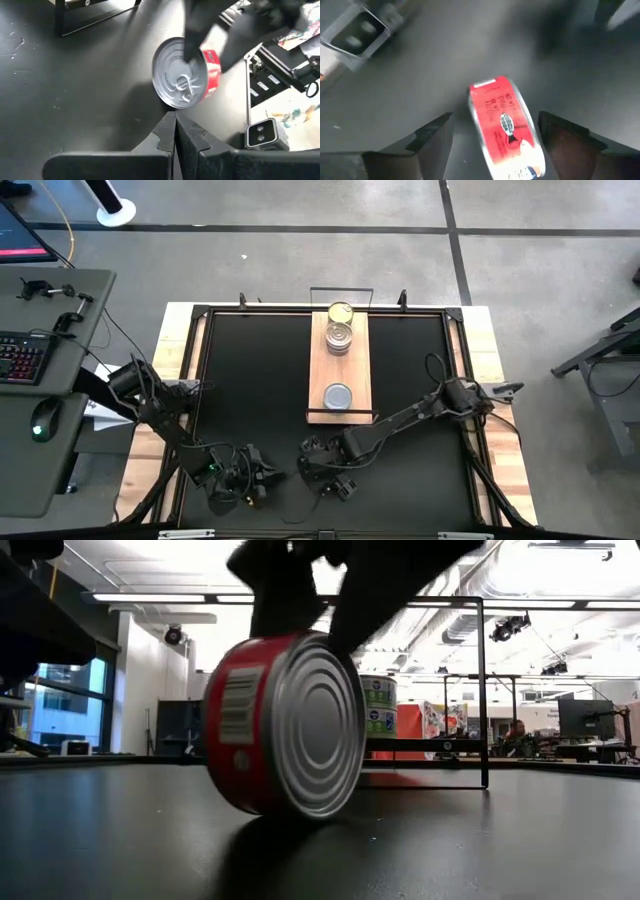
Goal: Stack canned seafood by type on shelf
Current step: Put the red tuna can on the shelf
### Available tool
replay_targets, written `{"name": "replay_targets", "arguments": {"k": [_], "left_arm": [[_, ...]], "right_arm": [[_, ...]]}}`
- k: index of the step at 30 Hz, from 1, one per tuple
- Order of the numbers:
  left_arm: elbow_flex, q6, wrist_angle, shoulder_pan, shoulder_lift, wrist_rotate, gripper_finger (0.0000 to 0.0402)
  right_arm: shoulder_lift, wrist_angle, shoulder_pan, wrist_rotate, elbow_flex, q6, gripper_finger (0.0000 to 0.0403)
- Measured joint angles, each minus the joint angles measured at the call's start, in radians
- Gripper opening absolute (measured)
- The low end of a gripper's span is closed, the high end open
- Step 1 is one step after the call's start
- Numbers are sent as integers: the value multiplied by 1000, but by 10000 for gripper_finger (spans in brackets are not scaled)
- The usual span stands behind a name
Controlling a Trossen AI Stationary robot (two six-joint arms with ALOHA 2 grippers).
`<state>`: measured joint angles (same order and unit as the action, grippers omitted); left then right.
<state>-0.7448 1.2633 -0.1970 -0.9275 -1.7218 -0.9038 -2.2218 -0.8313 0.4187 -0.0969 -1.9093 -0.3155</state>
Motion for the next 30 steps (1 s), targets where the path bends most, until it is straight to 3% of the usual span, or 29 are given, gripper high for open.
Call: {"name": "replay_targets", "arguments": {"k": [5,12,16,22,25,30], "left_arm": [[0,0,-12,0,0,-8,0],[1,0,-32,30,26,-44,0],[1,-150,-47,62,100,-1,0],[1,-356,83,93,284,71,0],[1,-426,185,91,394,73,0],[1,-547,294,82,545,67,0]], "right_arm": [[-15,-27,2,113,15,35,259],[-13,-84,3,156,-39,162,116],[-2,-170,17,170,-167,199,116],[11,-281,24,394,-452,253,116],[106,-195,3,527,-377,300,116],[180,-349,-59,767,-355,403,116]]}}
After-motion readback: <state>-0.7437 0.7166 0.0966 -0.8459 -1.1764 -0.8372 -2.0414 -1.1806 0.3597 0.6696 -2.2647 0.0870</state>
